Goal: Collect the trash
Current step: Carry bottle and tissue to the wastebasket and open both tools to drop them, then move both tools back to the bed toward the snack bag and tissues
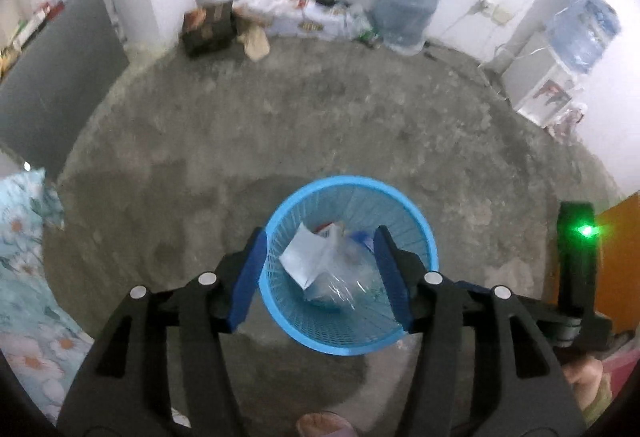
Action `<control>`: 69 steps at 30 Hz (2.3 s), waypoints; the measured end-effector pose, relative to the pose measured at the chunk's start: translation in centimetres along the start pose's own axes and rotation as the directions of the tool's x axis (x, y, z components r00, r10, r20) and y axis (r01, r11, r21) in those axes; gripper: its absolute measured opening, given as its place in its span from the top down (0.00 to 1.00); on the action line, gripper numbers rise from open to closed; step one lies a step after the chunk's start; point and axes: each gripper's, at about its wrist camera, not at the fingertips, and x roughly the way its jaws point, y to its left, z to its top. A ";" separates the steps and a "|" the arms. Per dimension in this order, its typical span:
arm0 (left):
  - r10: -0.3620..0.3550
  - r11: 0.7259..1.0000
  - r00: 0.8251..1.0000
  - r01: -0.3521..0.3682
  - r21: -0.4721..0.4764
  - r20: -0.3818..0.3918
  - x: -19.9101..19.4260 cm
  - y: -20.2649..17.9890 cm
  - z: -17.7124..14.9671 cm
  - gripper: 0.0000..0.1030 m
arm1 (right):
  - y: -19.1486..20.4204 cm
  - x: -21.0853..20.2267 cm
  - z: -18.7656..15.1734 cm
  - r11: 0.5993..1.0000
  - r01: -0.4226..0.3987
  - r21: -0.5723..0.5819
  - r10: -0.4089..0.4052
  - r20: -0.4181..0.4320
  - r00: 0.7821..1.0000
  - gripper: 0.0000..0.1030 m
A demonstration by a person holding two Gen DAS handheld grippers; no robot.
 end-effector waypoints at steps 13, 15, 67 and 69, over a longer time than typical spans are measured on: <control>-0.044 0.999 0.981 0.043 0.006 0.191 -18.9 0.0 -5.6 0.31 | 3.2 -9.0 -8.3 0.989 -0.011 -0.148 0.023 0.079 0.997 0.34; -0.039 0.999 0.975 0.042 -0.009 0.217 -21.8 0.4 -7.4 0.29 | 4.2 -10.5 -9.8 0.982 0.006 -0.191 0.011 0.092 0.996 0.33; 0.530 0.699 0.810 -0.249 -0.671 0.251 -46.4 15.2 -48.5 0.19 | 31.9 -11.1 -36.9 0.540 -0.408 -0.736 0.157 -0.388 0.908 0.19; 0.541 0.680 0.805 -0.248 -0.690 0.243 -46.3 16.0 -48.9 0.19 | 33.1 -10.6 -37.7 0.515 -0.417 -0.749 0.154 -0.398 0.904 0.19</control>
